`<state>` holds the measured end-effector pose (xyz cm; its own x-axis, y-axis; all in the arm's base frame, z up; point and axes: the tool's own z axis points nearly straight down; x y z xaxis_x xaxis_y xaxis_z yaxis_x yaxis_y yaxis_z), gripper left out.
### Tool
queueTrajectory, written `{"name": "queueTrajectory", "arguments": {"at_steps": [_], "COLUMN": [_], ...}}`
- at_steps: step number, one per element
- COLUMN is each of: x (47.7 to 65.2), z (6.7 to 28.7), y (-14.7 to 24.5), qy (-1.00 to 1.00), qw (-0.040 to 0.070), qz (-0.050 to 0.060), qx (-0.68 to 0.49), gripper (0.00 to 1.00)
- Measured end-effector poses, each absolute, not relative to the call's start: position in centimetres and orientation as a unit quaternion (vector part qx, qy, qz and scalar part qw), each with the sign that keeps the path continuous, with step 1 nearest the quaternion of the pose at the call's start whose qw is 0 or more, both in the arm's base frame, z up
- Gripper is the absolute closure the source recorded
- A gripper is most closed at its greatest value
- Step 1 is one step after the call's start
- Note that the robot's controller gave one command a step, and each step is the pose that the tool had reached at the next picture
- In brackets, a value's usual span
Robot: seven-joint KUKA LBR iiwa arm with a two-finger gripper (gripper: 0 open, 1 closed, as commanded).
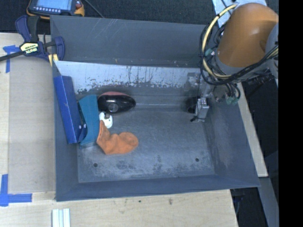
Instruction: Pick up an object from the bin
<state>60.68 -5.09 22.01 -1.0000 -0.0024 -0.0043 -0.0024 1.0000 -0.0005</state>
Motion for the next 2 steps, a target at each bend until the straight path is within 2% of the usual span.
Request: {"name": "queueTrajectory", "arguments": {"at_steps": [1, 2], "x": [59.4, 61.5], "z": [20.2, 15.8], "y": [-5.5, -4.9], "qy": [1.000, 0.999], "qw": [0.004, 0.004], "qz": [0.000, 0.000], "qx": [0.030, 0.050], "gripper": [0.00, 0.00]}}
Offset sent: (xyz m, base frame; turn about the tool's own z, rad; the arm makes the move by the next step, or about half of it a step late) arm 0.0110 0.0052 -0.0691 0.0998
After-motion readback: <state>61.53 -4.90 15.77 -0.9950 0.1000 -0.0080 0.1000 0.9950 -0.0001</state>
